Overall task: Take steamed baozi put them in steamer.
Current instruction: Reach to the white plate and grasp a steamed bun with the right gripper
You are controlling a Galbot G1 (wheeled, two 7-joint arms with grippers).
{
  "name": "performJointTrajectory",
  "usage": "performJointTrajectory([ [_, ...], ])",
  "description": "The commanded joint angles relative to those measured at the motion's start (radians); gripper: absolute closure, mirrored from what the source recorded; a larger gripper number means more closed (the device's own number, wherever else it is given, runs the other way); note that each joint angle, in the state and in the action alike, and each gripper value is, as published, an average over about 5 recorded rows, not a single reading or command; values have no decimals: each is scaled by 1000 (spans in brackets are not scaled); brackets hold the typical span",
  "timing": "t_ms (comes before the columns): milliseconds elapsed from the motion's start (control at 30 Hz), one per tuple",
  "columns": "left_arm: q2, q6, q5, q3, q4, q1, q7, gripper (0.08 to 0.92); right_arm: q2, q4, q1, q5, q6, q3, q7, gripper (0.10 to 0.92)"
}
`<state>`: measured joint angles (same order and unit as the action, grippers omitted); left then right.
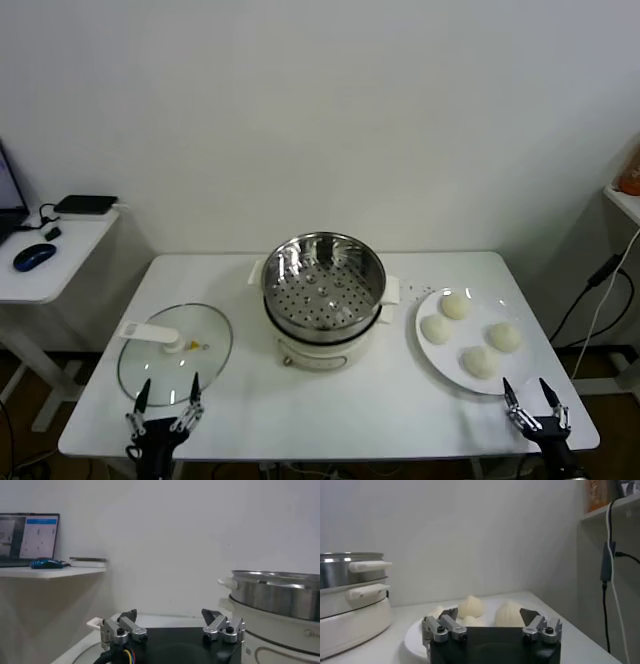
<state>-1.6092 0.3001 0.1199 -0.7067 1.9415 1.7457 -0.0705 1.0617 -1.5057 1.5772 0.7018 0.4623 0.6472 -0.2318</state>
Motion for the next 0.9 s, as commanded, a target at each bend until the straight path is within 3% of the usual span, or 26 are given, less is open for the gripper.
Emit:
performJointTrajectory([
  [33,-41,2,1,10,-2,-3,-2,177,-20,-96,-51,-66,-207,15,109,203],
  [433,-18,15,-19,29,-10,-10,-4,177,-145,-144,-380,-289,-793,-57,160,203],
  [667,-8,23,-26,41,-9,-13,-5,177,-323,-116,-578,-474,-986,-209,-59,203],
  [900,-5,38,-49,51,-19,-15,-6,177,-506,-84,-840,-520,-1049,-457,-294,203],
])
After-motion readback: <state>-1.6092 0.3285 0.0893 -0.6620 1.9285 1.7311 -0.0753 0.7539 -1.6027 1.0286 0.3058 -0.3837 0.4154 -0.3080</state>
